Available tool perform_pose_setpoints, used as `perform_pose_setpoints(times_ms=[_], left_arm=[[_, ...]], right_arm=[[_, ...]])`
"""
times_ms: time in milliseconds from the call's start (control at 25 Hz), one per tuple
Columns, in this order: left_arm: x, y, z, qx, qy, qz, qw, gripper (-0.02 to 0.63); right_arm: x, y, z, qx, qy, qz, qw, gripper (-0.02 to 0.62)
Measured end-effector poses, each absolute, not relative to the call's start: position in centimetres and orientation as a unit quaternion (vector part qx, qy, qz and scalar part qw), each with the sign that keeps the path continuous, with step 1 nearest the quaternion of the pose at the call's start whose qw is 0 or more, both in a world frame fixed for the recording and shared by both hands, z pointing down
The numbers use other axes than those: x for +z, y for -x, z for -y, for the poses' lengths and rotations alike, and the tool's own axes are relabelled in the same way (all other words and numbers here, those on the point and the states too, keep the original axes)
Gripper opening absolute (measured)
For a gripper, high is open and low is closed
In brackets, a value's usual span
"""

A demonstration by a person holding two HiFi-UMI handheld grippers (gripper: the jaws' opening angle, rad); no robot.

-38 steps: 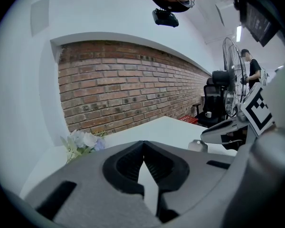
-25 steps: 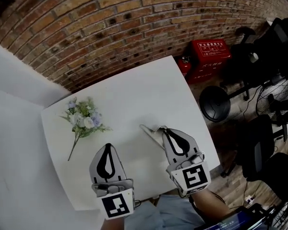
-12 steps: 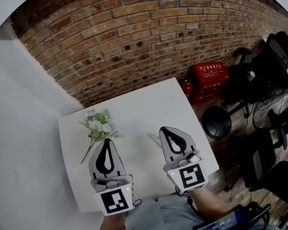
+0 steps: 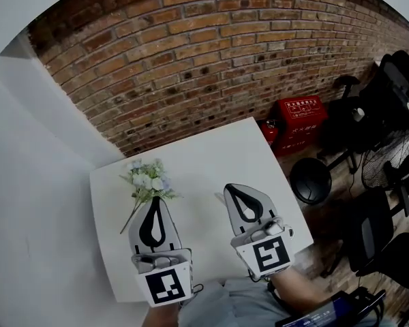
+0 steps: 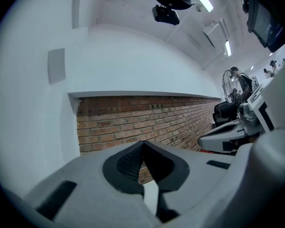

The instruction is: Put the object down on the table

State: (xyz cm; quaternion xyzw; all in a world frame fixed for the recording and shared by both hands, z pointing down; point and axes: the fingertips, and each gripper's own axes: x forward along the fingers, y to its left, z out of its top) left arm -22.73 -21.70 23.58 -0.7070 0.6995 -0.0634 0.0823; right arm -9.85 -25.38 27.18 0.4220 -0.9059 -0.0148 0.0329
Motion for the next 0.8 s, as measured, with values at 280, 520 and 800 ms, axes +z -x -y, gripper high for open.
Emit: perform_pose_setpoints(times_ms=[280,520,800], left_arm=[[23.96,22.73,21.68,-0.061,0.709,-0.698,0.083,0.008],[24.03,22.89,22.06,-0.067,0.712,-0.694,0.082,0.008],[24.36,22.47,22.06,-0.065,0.714,-0.692,0.085,0.008]], right_arm=[[27.22,10.07,25.21,-0.016,-0.420,0.907,0.030,0.003],[27.16,10.35,25.47,-0.014,-0.423,0.905,0.029,0.003],[27.50,9.97,25.47,-0.015,-0.424,0.905,0.030,0.003]])
